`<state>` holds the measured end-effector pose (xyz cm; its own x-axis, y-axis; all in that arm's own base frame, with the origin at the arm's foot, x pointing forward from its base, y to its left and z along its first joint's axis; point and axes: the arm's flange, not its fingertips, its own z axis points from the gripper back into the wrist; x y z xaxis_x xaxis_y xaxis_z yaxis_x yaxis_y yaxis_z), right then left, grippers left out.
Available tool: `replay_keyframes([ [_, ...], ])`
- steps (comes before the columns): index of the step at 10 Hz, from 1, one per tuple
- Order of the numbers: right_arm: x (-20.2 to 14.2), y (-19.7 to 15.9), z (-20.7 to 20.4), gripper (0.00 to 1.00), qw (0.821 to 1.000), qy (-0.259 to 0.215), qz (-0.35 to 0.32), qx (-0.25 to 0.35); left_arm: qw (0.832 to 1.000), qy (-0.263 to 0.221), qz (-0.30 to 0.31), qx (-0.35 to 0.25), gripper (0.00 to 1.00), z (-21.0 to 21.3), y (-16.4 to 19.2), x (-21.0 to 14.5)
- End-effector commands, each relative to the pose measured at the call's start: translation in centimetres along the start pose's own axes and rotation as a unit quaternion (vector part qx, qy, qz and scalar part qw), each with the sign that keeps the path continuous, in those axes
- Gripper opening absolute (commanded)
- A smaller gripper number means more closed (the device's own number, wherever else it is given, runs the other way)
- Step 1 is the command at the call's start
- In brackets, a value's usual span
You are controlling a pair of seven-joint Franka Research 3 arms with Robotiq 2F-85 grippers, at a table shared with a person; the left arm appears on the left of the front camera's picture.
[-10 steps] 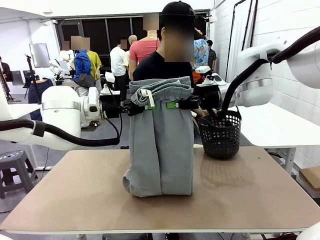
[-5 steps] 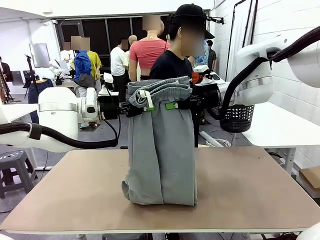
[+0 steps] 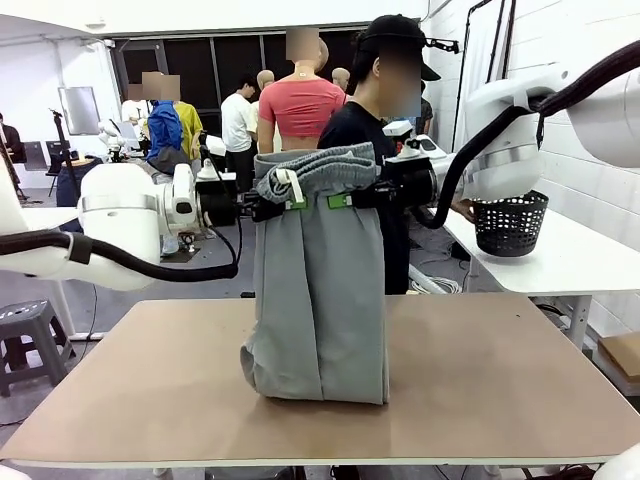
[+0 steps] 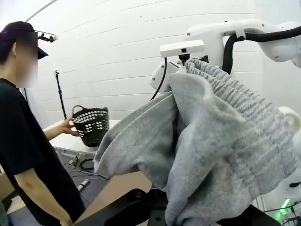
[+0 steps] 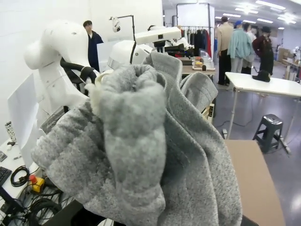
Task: Fold the training pants.
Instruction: Fold the Training pants in half.
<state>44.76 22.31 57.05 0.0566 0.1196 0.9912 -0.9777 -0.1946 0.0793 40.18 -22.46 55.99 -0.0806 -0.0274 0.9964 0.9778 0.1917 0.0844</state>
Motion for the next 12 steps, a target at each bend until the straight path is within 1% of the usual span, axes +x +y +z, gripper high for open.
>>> replay_keyframes([
  [1, 2.7, -3.7, -0.7, 0.0, 1.0, 0.022, 0.004, -0.003, 1.0, 0.016, -0.015, 0.014, 0.0, -1.3, 3.4, 2.2],
  [3, 6.2, -7.6, -0.7, 0.0, 1.0, 0.029, 0.007, 0.003, 0.999, 0.024, -0.024, 0.024, 0.0, -2.4, 6.6, 4.5],
  [5, 9.5, -11.2, -1.2, 0.0, 0.999, 0.041, 0.01, 0.009, 0.999, 0.013, -0.036, 0.028, 0.0, -3.0, 9.6, 7.5],
  [6, 11.0, -13.2, -1.3, 0.0, 0.999, 0.046, 0.014, 0.004, 0.998, 0.012, -0.048, 0.035, 0.0, -3.3, 11.3, 9.1],
  [7, 11.9, -14.5, -1.7, 0.0, 0.998, 0.057, 0.016, -0.009, 0.998, 0.015, -0.049, 0.031, 0.0, -3.3, 12.7, 10.2],
  [8, 12.1, -13.4, -1.7, 0.0, 0.998, 0.051, 0.023, -0.01, 0.998, 0.013, -0.048, 0.041, 0.0, -1.7, 10.0, 6.9],
  [9, 10.4, -11.8, -0.1, 0.0, 0.999, 0.036, 0.023, -0.003, 0.998, 0.013, -0.048, 0.041, 0.0, -1.7, 10.0, 6.9],
  [12, 10.4, -11.8, -0.1, 0.0, 0.999, 0.036, 0.023, -0.003, 0.998, 0.013, -0.048, 0.041, 0.0, -1.7, 10.0, 6.9],
])
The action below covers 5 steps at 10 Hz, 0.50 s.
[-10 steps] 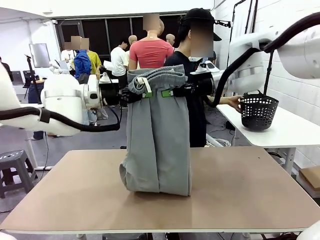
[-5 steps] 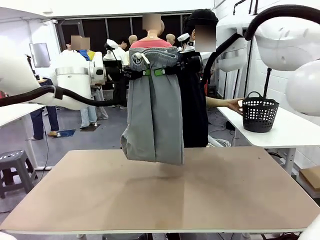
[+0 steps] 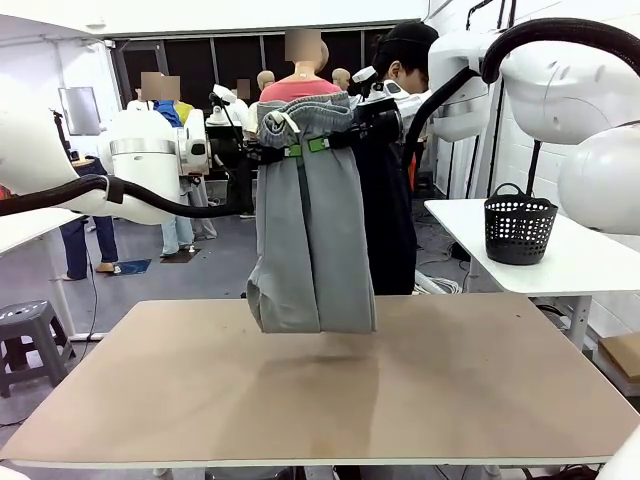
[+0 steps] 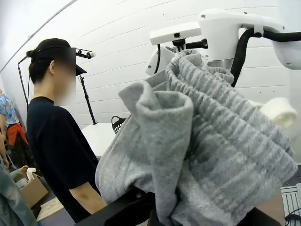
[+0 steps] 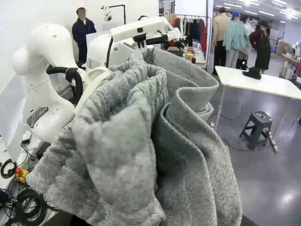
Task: Fold the training pants.
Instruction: Fold the Training pants in half.
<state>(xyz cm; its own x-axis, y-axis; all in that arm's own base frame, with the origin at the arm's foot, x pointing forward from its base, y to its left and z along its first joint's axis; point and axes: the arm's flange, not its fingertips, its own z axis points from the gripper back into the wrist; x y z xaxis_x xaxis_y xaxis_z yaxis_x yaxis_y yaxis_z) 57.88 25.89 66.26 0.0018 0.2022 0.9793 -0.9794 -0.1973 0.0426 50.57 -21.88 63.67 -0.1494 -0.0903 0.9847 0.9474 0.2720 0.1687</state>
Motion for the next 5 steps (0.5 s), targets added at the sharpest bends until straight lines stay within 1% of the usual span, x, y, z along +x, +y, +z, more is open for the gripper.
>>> replay_keyframes([
  [1, 0.2, 1.0, -0.2, 0.0, 1.0, -0.01, 0.005, -0.002, 1.0, -0.01, -0.006, -0.002, 0.0, -0.2, -1.0, 0.2],
  [2, 0.0, 0.0, 0.0, 0.0, 1.0, 0.0, 0.0, 0.0, 1.0, 0.0, 0.0, 0.0, 0.0, 0.0, 0.0, 0.0],
  [3, 0.1, -1.2, 0.5, 0.0, 1.0, 0.001, -0.008, -0.006, 1.0, -0.001, -0.002, 0.009, 0.0, 0.0, 1.7, -0.2],
  [4, -0.1, -2.3, 1.0, 0.0, 1.0, -0.003, -0.024, 0.002, 1.0, 0.015, 0.0, 0.019, 0.0, 0.1, 3.7, -0.3],
  [5, -0.3, -3.1, 1.5, 0.0, 0.999, -0.012, -0.041, 0.002, 0.999, 0.02, 0.022, 0.018, 0.0, 0.1, 5.1, -0.6],
])
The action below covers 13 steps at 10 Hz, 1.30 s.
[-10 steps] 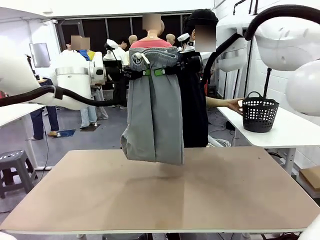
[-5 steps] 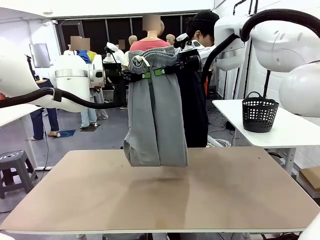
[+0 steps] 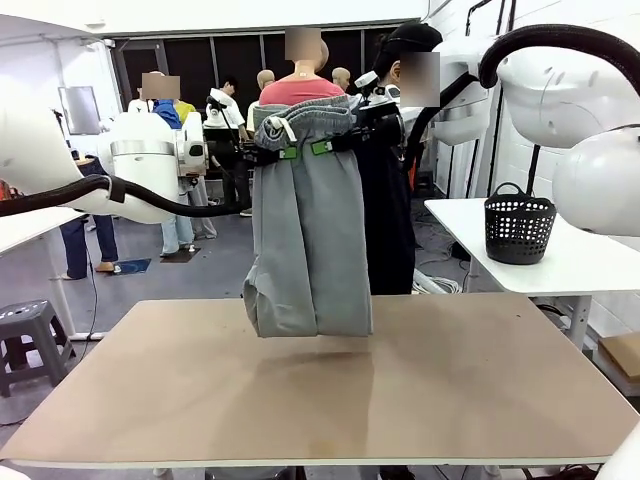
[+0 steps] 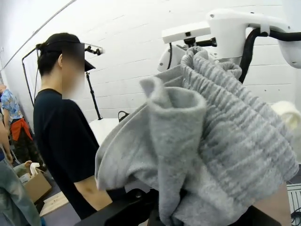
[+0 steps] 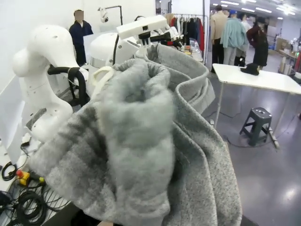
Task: Fold the training pants.
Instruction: Fold the Training pants in half.
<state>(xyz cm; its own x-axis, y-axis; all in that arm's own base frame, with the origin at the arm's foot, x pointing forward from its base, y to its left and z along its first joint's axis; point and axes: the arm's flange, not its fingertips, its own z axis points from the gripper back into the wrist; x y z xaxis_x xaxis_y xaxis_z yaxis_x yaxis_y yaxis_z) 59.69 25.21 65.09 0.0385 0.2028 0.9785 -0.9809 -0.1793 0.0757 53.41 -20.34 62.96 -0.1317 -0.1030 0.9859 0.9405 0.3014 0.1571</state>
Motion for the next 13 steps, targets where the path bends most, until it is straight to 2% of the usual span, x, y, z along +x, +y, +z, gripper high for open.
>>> replay_keyframes([
  [1, 0.7, -2.6, 1.1, 0.0, 0.999, -0.014, -0.034, 0.011, 1.0, 0.023, 0.02, -0.005, 0.0, -0.6, 3.6, 0.5],
  [3, 0.3, -4.2, 2.1, 0.0, 0.998, -0.011, -0.053, -0.007, 0.999, 0.03, 0.039, -0.01, 0.0, -1.1, 5.7, -0.3],
  [7, 0.4, -7.3, 2.3, 0.0, 0.999, -0.003, -0.042, -0.01, 0.999, 0.041, 0.004, 0.0, 0.0, -2.5, 9.1, -0.6],
  [11, -3.8, -6.7, 1.9, 0.0, 0.998, -0.002, -0.06, 0.0, 0.999, 0.038, -0.007, 0.0, 0.0, -2.3, 8.6, -4.6],
  [13, -5.1, -5.1, 0.7, 0.0, 0.997, 0.003, -0.077, 0.011, 0.999, 0.033, 0.021, -0.015, 0.0, -1.9, 6.6, -6.5],
])
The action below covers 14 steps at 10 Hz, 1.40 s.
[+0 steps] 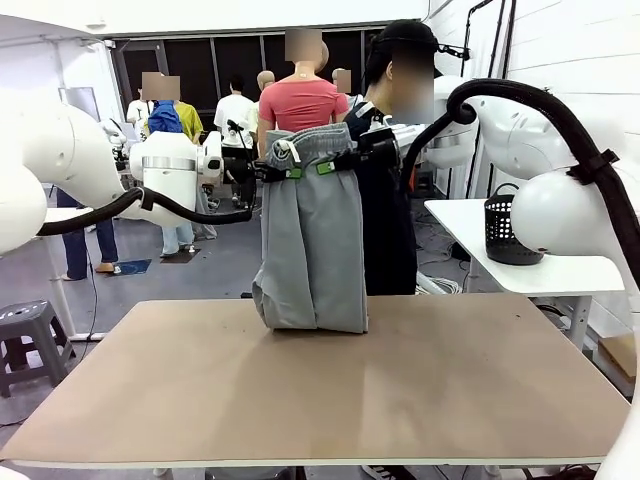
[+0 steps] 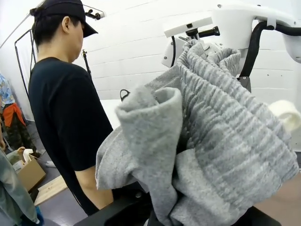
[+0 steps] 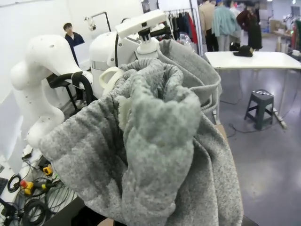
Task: Fold the training pants.
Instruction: Fold the Training pants in half.
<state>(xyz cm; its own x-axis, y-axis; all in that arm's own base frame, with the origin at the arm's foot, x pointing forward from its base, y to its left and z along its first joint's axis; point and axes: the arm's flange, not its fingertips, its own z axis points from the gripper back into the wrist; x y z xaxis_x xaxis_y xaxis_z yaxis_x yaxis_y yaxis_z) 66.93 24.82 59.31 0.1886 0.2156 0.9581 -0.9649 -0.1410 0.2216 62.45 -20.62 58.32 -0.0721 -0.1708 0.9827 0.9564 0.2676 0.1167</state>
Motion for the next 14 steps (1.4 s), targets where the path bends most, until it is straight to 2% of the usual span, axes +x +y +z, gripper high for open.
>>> replay_keyframes([
  [1, -0.6, 2.8, -0.4, 0.0, 1.0, 0.008, -0.005, 0.022, 1.0, -0.007, 0.013, 0.005, 0.0, 1.8, -1.5, -2.3],
  [5, -3.9, 6.3, -1.4, 0.0, 0.996, 0.009, -0.085, 0.017, 0.994, -0.011, 0.095, -0.048, 0.0, 3.6, -5.8, -5.5],
  [7, -7.3, 7.8, -0.8, 0.0, 0.992, 0.03, -0.121, -0.014, 0.989, -0.016, 0.121, -0.079, 0.0, 3.9, -8.6, -6.9],
  [9, -10.0, 8.5, -1.0, 0.0, 0.988, 0.033, -0.15, -0.013, 0.986, -0.025, 0.136, -0.095, 0.0, 4.3, -10.7, -8.0],
  [10, -10.2, 8.8, -1.2, 0.0, 0.987, 0.044, -0.151, -0.024, 0.986, -0.027, 0.136, -0.095, 0.0, 4.2, -11.6, -8.0],
  [11, -9.2, 7.2, -2.1, 0.0, 0.99, 0.041, -0.134, 0.0, 0.988, -0.021, 0.116, -0.103, 0.0, 4.2, -11.5, -7.2],
  [12, -9.2, 7.2, -2.1, 0.0, 0.99, 0.041, -0.134, 0.0, 0.985, -0.013, 0.135, -0.106, 0.0, 2.3, -11.2, -8.6],
  [14, -9.2, 7.2, -2.1, 0.0, 0.99, 0.041, -0.134, 0.0, 0.985, -0.013, 0.135, -0.106, 0.0, 2.3, -11.2, -8.6],
])
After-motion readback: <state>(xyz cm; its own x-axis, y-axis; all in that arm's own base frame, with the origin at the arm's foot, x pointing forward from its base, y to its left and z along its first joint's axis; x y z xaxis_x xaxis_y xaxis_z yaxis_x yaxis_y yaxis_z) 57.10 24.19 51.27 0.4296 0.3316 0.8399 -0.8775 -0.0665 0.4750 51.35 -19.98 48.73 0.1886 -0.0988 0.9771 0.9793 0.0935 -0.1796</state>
